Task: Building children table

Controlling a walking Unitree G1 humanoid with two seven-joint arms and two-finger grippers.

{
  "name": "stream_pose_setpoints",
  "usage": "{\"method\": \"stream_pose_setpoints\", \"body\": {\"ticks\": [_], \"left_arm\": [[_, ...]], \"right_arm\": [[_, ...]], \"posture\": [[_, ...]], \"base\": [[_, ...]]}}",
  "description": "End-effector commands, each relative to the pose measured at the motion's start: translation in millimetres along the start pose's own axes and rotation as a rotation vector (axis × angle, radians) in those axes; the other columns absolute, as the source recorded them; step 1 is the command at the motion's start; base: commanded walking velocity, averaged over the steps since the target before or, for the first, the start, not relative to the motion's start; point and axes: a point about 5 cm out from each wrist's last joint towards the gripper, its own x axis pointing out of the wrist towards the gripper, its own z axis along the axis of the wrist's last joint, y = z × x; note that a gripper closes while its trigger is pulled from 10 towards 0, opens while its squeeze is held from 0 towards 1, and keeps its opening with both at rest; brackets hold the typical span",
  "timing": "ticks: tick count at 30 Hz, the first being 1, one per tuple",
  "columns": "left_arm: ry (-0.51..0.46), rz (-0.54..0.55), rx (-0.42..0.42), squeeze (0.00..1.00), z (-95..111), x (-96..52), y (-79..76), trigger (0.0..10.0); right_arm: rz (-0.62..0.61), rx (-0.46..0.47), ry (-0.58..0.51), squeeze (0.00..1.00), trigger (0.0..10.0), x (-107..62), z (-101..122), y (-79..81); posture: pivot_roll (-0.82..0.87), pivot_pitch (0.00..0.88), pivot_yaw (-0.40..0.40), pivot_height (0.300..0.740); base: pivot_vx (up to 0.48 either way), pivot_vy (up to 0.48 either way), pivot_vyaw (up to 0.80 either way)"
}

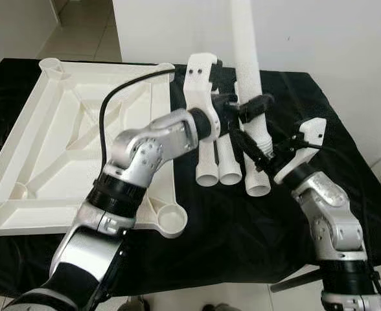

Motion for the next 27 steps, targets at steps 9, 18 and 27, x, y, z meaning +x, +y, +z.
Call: {"method": "stream_pose_setpoints", "body": {"ticks": [9,18,27], "left_arm": [[-0.053,-0.229,-0.017,0.0,34,2.6,-1.7,10.0],[-0.068,-0.248,-0.058,0.0,41,-0.6,0.8,0.0],[-0.08,-0.316,-0.071,0.0,44,-3.6,-8.9,0.0]], "right_arm": [[0.035,-0.026,-0.017,0.0,10.0,-9.5,-1,14.8],[0.008,-0.023,0.001,0.0,10.0,-21.6,-7,21.1],[0.0,-0.042,0.013,0.0,10.0,-25.9,-7,19.5]], "posture": [[-0.02,0.086,0.005,0.74],[-0.02,0.09,0.012,0.74],[-0.02,0.096,0.008,0.74]], "base": [[0.0,0.0,0.0],[0.0,0.0,0.0],[0.0,0.0,0.0]]}}
